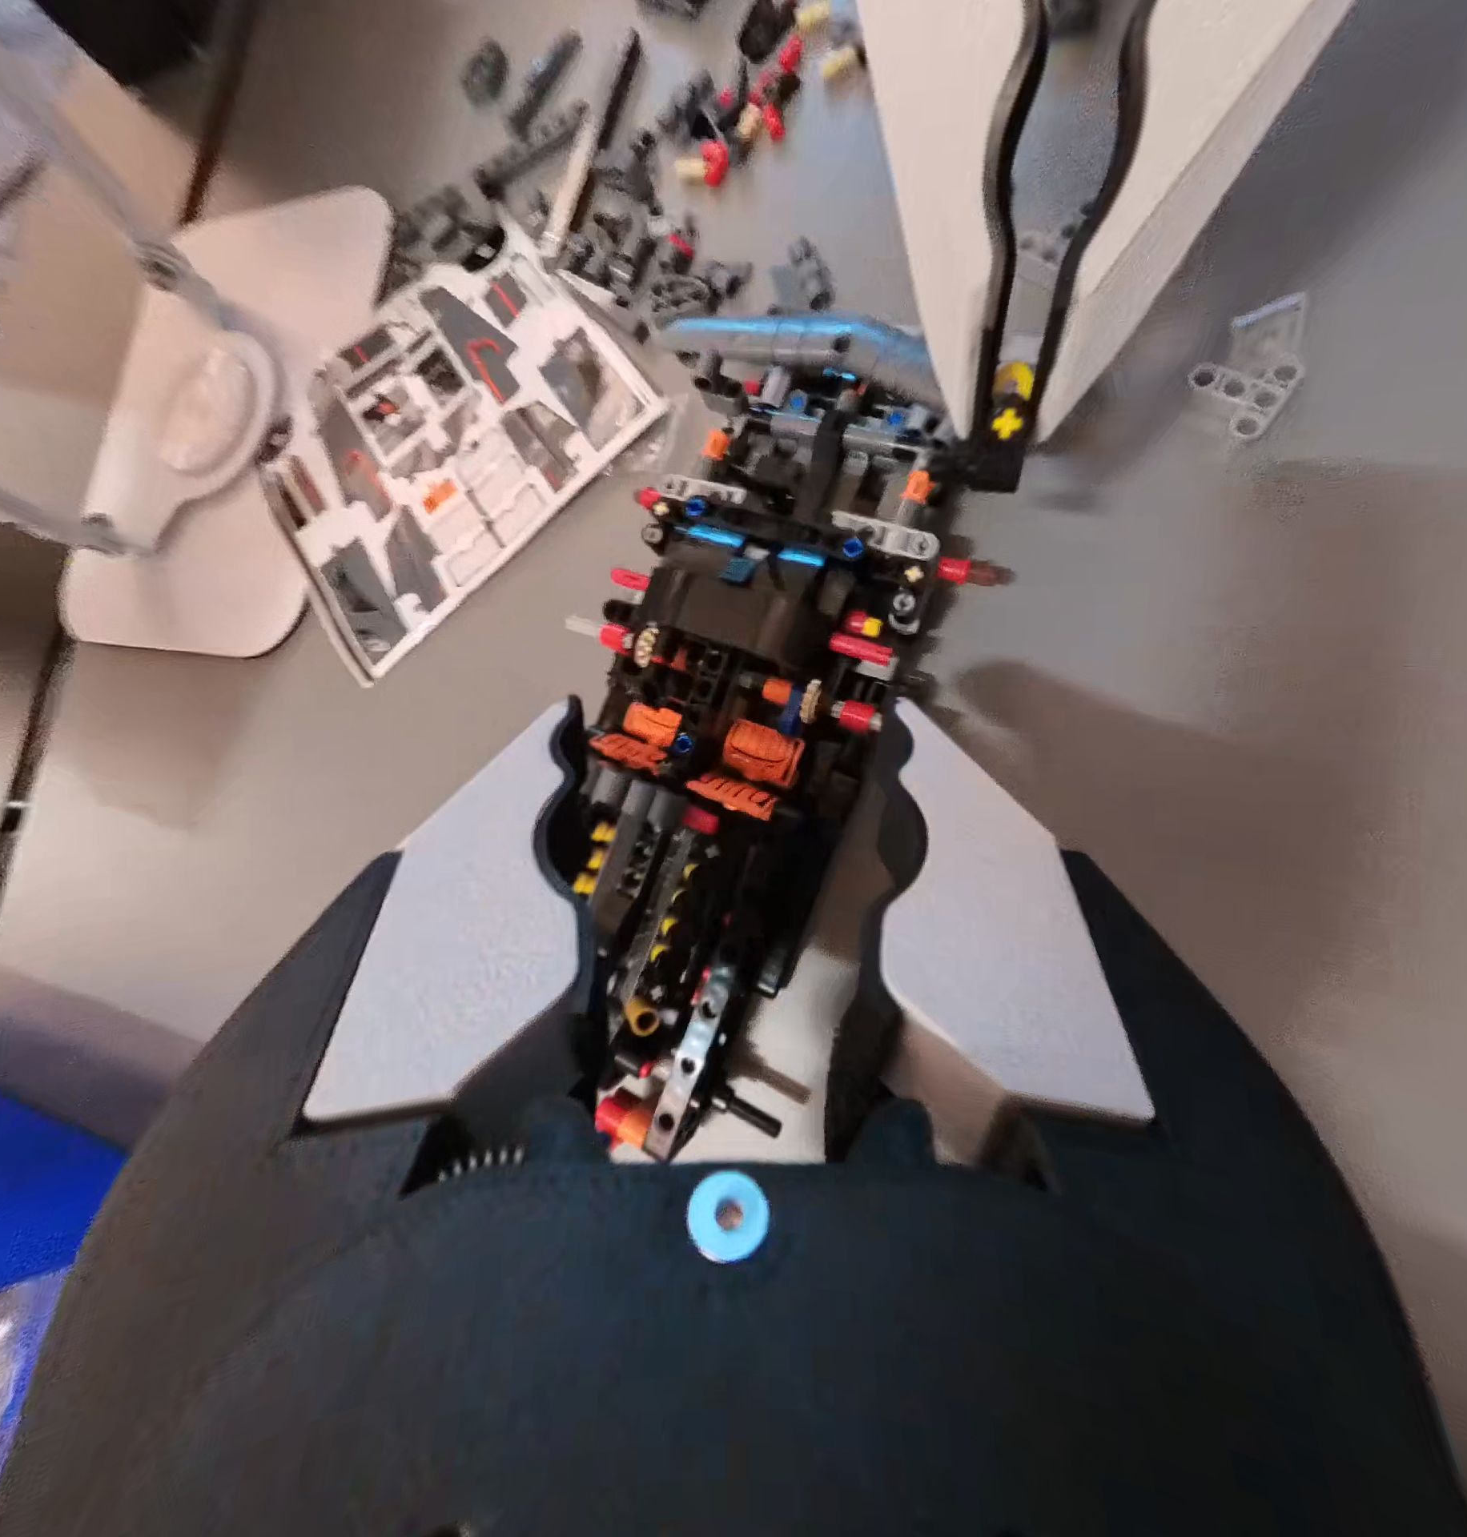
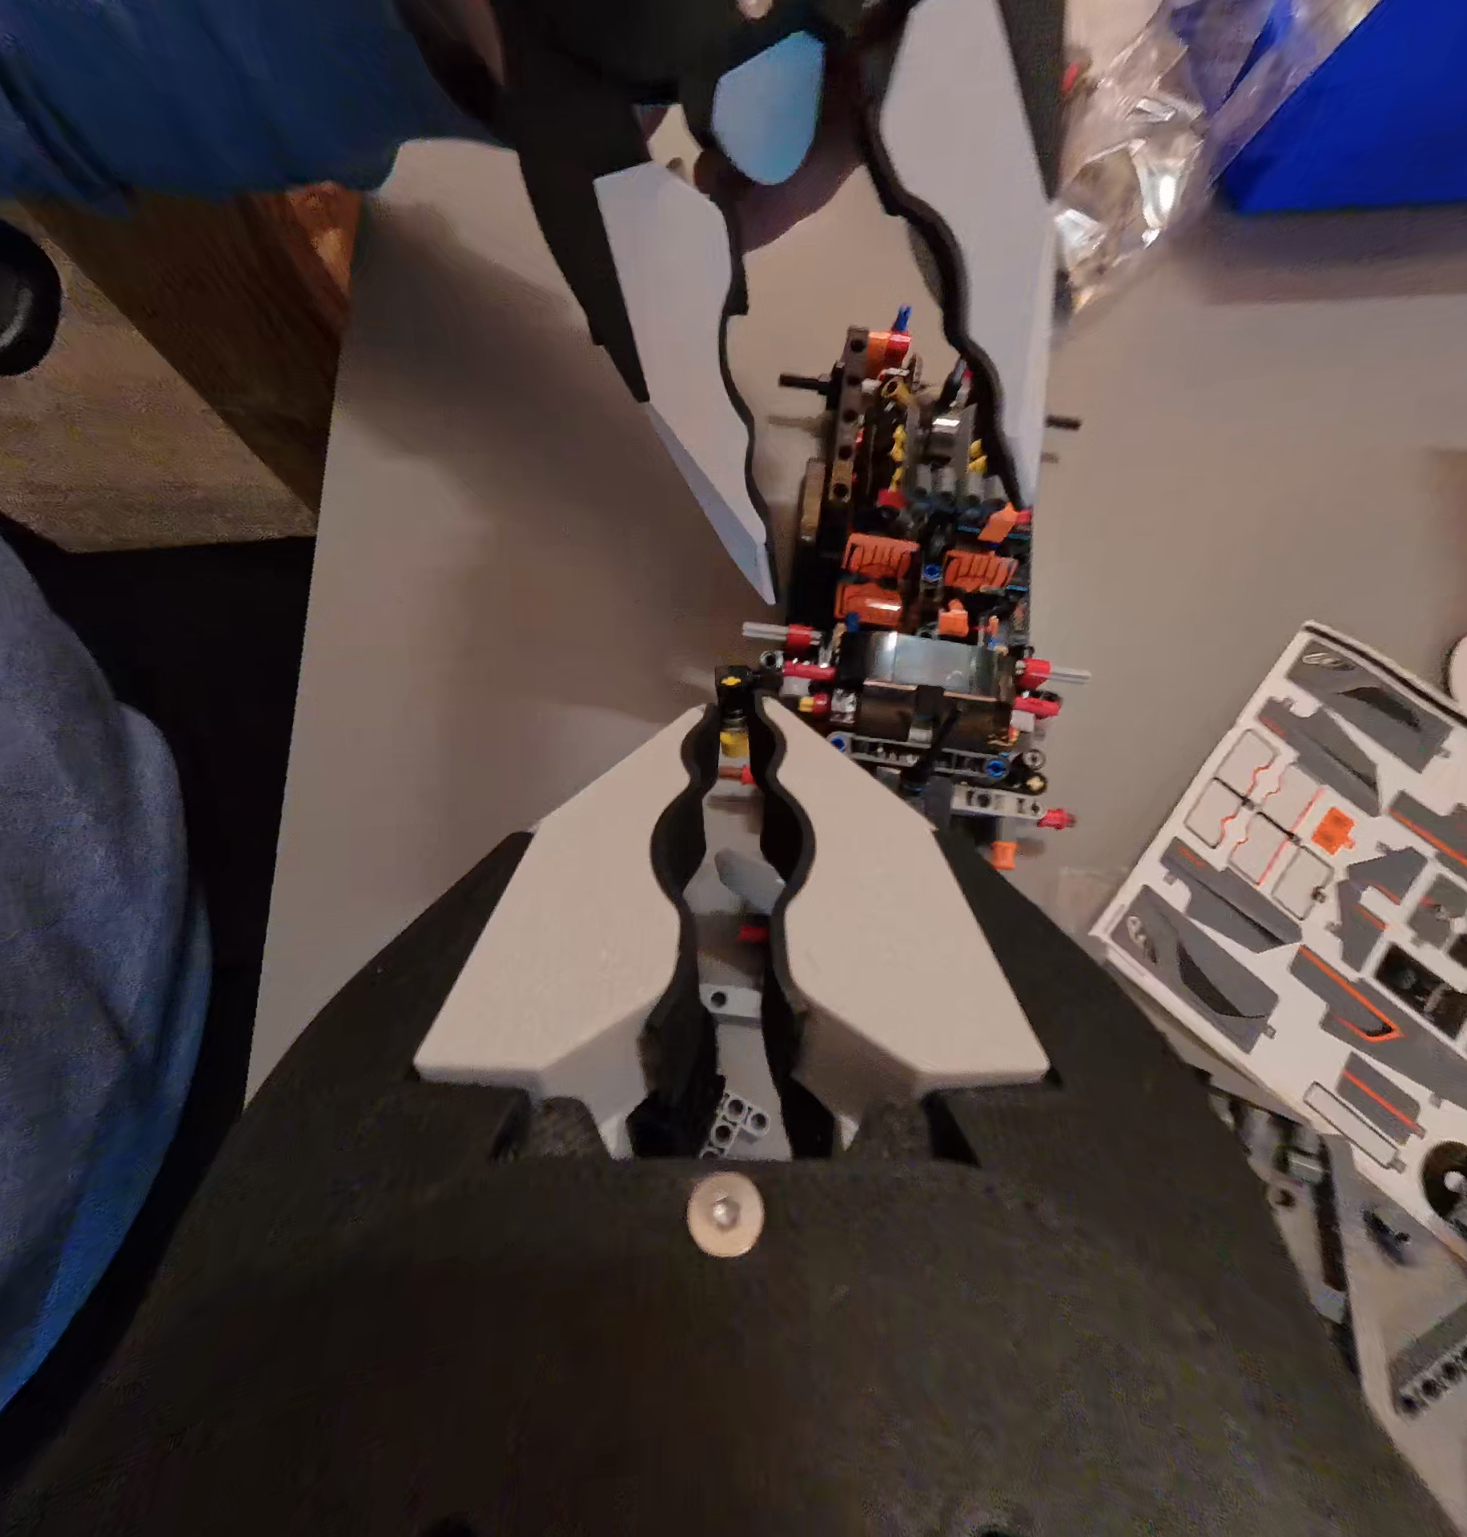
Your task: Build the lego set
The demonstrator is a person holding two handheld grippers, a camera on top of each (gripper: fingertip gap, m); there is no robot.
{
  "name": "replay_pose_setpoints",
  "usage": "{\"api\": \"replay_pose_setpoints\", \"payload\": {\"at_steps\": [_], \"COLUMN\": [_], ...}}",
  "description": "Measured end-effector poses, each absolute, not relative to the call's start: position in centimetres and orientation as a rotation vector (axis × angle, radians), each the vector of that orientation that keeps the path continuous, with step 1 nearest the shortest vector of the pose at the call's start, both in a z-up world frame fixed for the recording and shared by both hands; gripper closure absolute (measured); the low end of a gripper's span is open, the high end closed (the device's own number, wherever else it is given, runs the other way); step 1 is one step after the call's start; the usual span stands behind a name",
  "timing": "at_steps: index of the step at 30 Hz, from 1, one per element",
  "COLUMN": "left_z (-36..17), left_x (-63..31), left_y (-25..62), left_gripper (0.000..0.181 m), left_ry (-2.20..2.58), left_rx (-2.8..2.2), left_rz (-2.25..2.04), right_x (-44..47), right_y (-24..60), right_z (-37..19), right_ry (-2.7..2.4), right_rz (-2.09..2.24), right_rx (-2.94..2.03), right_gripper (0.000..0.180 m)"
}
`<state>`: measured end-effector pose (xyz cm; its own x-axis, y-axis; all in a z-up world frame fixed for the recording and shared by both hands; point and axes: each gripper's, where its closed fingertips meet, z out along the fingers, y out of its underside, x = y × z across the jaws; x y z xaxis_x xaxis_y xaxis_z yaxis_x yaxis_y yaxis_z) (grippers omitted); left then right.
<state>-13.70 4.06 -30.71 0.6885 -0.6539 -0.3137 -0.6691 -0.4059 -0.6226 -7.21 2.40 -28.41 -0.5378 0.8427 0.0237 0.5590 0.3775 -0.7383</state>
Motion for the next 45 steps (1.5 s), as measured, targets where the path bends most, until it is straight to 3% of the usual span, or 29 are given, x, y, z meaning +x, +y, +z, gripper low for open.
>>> {"api": "replay_pose_setpoints", "payload": {"at_steps": [7, 12, 19, 23, 45], "left_z": [-33.5, -34.4, -34.7, -34.0, -33.7], "left_x": [-12.7, -12.5, -11.7, -10.5, -10.0], "left_y": [4.7, 5.5, 5.5, 5.3, 5.2], "left_gripper": [0.091, 0.088, 0.09, 0.1, 0.101], "left_ry": [1.166, 1.153, 1.071, 0.972, 0.922], "left_rx": [-2.261, -2.295, -2.329, -2.329, -2.278], "left_rz": [-0.028, -0.075, -0.08, -0.084, -0.103], "right_x": [-7.2, -7.7, -7.9, -7.0, -7.1], "right_y": [1.6, 2.1, 3.1, 3.5, 3.1], "right_z": [-30.7, -31.7, -32.4, -32.6, -33.1], "right_ry": [-2.281, -2.272, -2.286, -2.334, -2.349], "right_rz": [0.995, 0.942, 0.826, 0.783, 0.767], "right_rx": [-1.257, -1.28, -1.284, -1.299, -1.373], "right_gripper": [0.176, 0.176, 0.176, 0.176, 0.176]}}
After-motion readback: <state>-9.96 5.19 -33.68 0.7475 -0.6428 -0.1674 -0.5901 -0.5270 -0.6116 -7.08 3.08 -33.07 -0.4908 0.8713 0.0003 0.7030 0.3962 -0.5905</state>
